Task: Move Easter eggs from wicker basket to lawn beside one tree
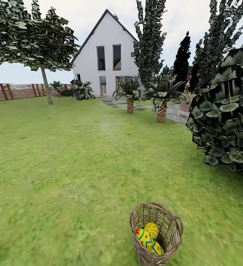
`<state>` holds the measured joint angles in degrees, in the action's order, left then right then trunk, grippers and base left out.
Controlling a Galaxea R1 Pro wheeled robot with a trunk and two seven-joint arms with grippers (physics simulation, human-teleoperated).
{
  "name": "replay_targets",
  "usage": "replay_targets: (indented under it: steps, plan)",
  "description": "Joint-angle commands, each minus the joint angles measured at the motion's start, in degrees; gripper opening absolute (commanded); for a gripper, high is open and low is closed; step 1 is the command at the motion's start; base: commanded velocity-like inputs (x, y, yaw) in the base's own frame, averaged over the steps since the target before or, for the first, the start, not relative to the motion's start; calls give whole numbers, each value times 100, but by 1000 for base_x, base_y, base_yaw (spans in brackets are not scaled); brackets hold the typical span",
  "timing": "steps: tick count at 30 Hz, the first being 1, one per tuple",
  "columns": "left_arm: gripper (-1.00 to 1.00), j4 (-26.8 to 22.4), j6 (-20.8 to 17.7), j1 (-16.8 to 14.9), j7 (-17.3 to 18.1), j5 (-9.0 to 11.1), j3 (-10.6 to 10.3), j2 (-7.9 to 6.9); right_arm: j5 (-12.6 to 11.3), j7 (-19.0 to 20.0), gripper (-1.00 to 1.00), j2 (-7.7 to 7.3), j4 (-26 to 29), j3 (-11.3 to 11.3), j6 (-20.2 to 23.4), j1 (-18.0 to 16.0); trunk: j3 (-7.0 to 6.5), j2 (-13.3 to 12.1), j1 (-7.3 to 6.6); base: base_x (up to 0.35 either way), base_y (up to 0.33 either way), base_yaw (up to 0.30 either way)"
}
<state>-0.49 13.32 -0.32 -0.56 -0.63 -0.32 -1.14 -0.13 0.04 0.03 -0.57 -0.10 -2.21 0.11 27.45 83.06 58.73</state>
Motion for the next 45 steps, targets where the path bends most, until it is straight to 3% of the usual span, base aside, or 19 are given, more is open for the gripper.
replay_targets:
  steps: [1,4,9,11,12,15,25,28,31,34,35,36,39,41,43,45]
  plan:
    - [100,5,21,-3,-6,-7,-4,0,-8,12,100,-10,-4,-8,-25,-2,4,2,0,0,-51,0]
    - [100,5,21,-3,-6,-7,-3,0,-32,44,100,-48,4,-29,-89,6,4,2,0,0,-26,0]
    - [100,5,22,-3,-6,-7,-4,0,-59,385,100,-328,1,-72,-661,14,4,2,0,0,-8,0]
    - [100,5,22,-3,-6,-7,-4,0,-60,827,100,-479,-4,-264,-775,19,4,2,0,0,-3,0]
    - [100,5,22,-3,-6,-7,-5,0,-49,1391,100,-667,-11,-726,-850,22,4,2,0,0,0,0]
    - [100,5,22,-3,-6,-7,-4,0,-39,1756,100,-801,-19,-1079,-885,24,4,2,0,0,0,0]
    - [100,5,22,-3,-6,-7,-6,0,-50,1949,100,-867,-4,-1270,-966,29,4,2,0,0,0,0]
    - [100,5,22,-3,-6,-7,-6,0,-59,1967,100,-871,8,-1291,-1245,66,4,2,0,0,0,0]
    - [100,5,22,-3,-6,-7,-7,0,-65,2022,100,-875,9,-1457,-1933,162,4,2,0,0,0,0]
    - [100,5,22,-3,-6,-7,-9,0,-60,2247,100,-887,6,-1922,-2397,231,4,2,0,0,0,0]
    - [100,5,22,-3,-6,-7,-8,0,-56,2480,100,-926,5,-2178,-2528,263,4,2,0,0,0,0]
    - [100,5,22,-3,-6,-7,-9,0,-58,2789,100,-1016,5,-2434,-2622,317,4,2,0,0,0,0]
    - [100,5,22,-3,-6,-7,-9,0,-56,3273,100,-1170,4,-2866,-2706,429,4,2,0,0,0,0]
    - [100,5,22,-3,-6,-7,-6,0,-35,3604,100,-1284,2,-3412,-2739,547,4,2,0,0,0,0]
    - [100,5,22,-3,-6,-7,-4,0,-18,3420,100,-1293,-12,-3627,-2740,588,4,2,0,0,0,0]
    - [100,5,22,-3,-6,-7,-4,0,-10,3083,100,-1289,-26,-3700,-2740,603,4,2,0,0,0,0]
